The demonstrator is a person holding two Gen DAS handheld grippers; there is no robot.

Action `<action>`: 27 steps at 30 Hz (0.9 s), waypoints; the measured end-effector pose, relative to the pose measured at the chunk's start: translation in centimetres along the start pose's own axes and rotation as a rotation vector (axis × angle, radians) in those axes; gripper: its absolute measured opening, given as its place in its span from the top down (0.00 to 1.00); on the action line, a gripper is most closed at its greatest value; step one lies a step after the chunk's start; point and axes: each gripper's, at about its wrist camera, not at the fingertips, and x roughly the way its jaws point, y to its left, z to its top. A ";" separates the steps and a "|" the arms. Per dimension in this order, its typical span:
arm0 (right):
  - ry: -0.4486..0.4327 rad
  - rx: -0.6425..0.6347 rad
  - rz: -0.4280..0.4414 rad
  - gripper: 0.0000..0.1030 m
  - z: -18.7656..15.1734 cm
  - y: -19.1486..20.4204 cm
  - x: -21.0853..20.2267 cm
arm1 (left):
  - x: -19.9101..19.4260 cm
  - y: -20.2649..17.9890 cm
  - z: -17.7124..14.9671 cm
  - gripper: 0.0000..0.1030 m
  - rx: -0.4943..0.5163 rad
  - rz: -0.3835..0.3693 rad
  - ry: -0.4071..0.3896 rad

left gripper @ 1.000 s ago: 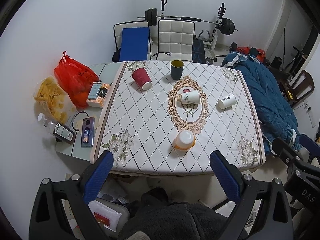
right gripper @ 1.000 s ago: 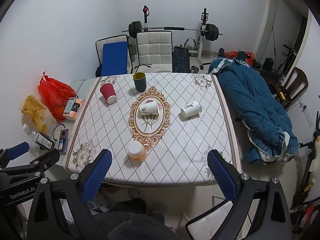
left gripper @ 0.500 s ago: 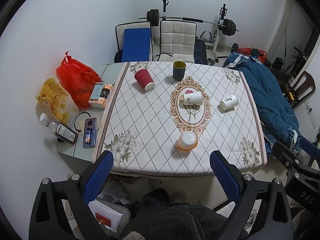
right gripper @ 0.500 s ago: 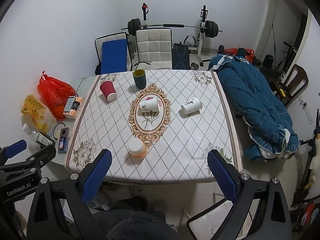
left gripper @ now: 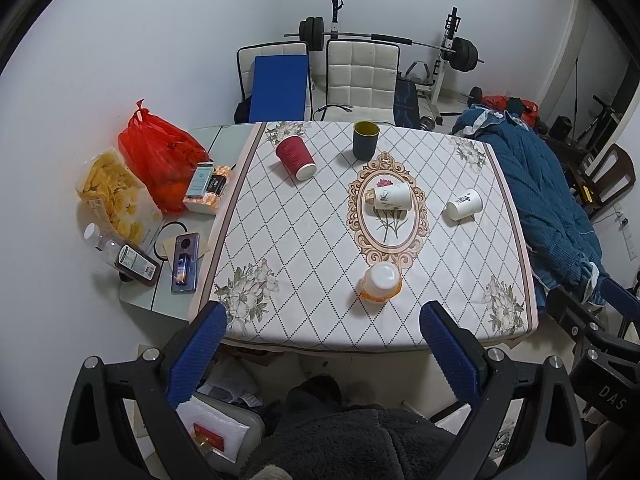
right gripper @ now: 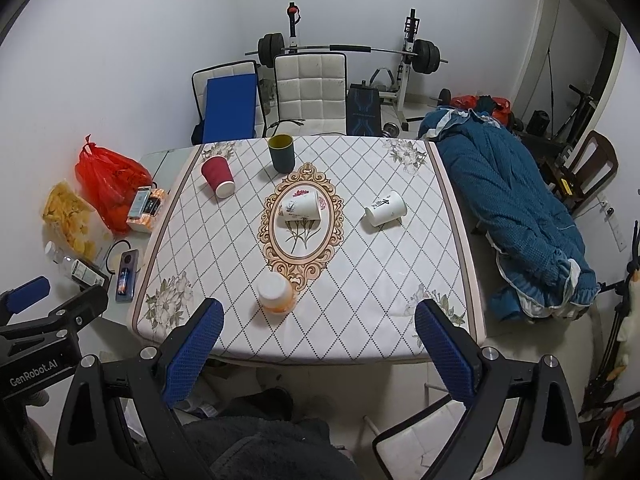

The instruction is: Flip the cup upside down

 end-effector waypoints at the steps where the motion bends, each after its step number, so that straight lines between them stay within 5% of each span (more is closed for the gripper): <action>1: 0.000 0.000 0.001 0.04 0.0 0.0 0.0 | 0.0 0.0 0.0 0.04 0.002 0.000 0.001; 27: 0.009 0.000 0.004 0.04 0.1 -0.1 0.5 | 0.2 -0.8 0.2 0.04 0.016 0.012 0.008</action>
